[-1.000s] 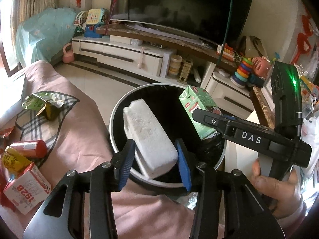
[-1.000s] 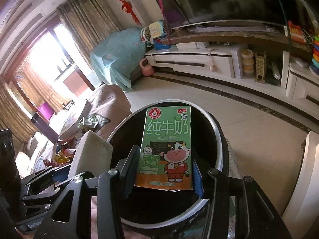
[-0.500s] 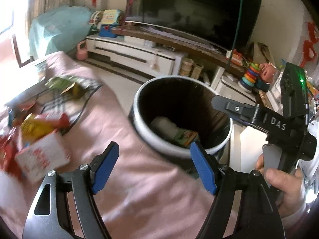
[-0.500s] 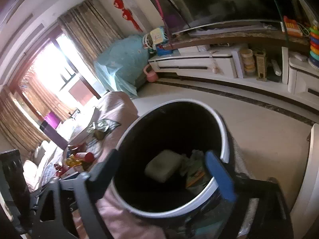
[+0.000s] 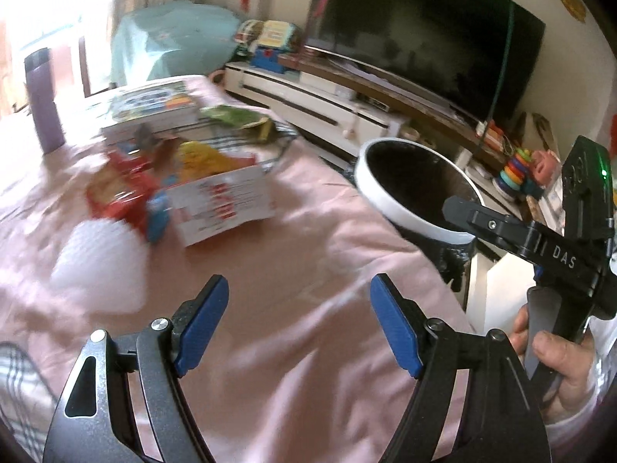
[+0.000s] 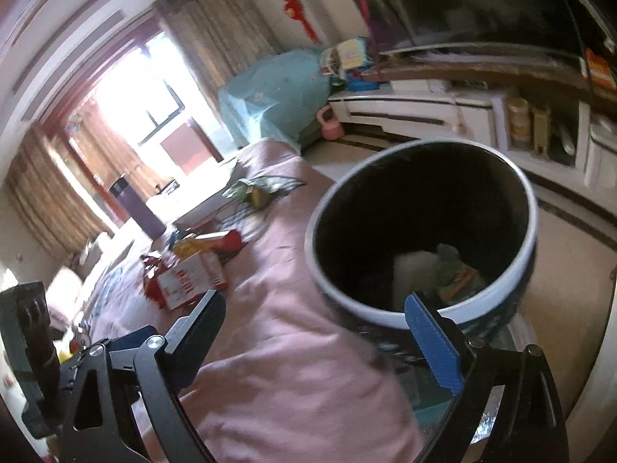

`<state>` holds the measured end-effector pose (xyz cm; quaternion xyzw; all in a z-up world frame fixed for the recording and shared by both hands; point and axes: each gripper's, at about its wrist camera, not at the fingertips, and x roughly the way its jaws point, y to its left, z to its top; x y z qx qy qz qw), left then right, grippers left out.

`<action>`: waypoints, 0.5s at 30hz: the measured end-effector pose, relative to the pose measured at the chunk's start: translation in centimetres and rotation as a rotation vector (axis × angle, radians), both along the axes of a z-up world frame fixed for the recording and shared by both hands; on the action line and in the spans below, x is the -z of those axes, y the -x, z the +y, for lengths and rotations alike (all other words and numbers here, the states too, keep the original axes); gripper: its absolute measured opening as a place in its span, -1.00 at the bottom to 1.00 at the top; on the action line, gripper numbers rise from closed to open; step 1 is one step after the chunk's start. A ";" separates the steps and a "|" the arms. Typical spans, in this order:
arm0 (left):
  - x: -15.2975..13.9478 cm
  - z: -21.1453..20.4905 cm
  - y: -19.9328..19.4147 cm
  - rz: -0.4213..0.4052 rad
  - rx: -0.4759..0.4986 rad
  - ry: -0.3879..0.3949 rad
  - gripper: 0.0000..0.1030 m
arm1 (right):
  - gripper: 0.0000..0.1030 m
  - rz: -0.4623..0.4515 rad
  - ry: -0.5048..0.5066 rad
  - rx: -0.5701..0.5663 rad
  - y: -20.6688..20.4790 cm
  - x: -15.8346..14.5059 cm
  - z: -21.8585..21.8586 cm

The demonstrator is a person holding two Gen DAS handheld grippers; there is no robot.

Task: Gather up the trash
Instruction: 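Move both tools back to the bed toward the foam net and white printed box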

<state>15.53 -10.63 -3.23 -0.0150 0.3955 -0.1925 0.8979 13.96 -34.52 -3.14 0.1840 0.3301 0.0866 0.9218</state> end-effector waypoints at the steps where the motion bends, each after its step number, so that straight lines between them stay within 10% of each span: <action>1: -0.1 0.9 0.3 -0.003 -0.017 0.004 0.51 | 0.85 -0.005 0.007 -0.010 0.1 -0.1 0.6; 15: 0.3 10.5 1.7 0.000 -0.208 0.026 0.52 | 0.86 0.017 0.054 -0.163 -1.1 0.6 9.0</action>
